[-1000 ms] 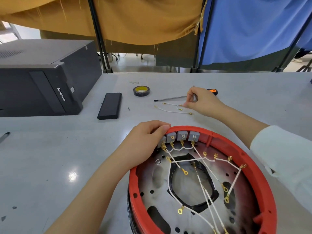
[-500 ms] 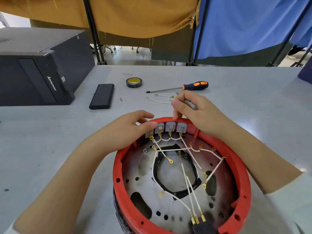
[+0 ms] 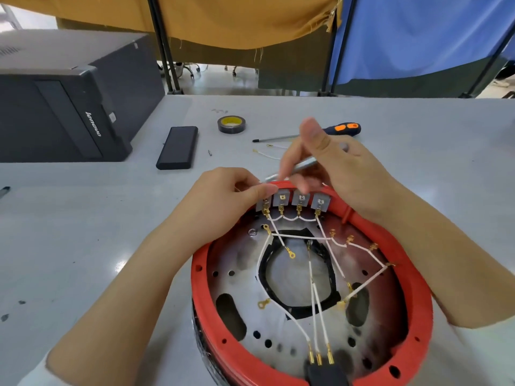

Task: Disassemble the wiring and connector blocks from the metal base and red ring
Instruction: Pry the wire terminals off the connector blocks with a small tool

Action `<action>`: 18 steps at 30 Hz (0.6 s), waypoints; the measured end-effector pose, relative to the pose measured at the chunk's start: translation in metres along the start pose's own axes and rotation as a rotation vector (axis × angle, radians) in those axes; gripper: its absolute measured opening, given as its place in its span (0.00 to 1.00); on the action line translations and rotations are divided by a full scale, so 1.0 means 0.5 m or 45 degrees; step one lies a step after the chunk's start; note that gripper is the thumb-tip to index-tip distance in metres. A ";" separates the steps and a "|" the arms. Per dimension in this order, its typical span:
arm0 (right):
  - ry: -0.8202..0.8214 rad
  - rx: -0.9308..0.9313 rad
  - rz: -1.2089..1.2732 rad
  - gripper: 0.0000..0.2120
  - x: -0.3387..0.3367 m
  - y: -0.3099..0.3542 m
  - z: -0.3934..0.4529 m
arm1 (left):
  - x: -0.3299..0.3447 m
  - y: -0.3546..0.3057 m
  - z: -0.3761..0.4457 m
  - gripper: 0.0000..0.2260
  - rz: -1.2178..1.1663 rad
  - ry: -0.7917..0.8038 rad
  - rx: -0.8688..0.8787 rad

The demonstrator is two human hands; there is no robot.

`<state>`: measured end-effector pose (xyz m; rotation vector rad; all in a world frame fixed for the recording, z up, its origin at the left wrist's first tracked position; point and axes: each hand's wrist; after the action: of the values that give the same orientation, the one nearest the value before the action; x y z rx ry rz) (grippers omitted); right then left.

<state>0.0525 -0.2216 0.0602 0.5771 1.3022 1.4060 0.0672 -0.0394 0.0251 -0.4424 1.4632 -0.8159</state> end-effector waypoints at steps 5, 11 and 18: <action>0.018 0.110 0.080 0.14 -0.006 -0.029 -0.008 | 0.003 0.002 0.003 0.14 -0.038 0.034 -0.036; -0.070 0.087 0.051 0.16 -0.010 -0.037 -0.010 | 0.003 -0.001 0.002 0.14 -0.050 0.060 -0.061; -0.105 0.110 0.021 0.16 -0.011 -0.040 -0.008 | 0.001 -0.006 -0.002 0.15 -0.039 0.063 -0.082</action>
<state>0.0583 -0.2318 0.0428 0.6980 1.2996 1.3305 0.0654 -0.0416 0.0267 -0.4974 1.5351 -0.8101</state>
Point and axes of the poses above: each hand's wrist, its own z-axis towards the middle knuckle, its own x-axis out of the palm, y = z × x, and after that the axes turned 3 degrees about -x, right-handed
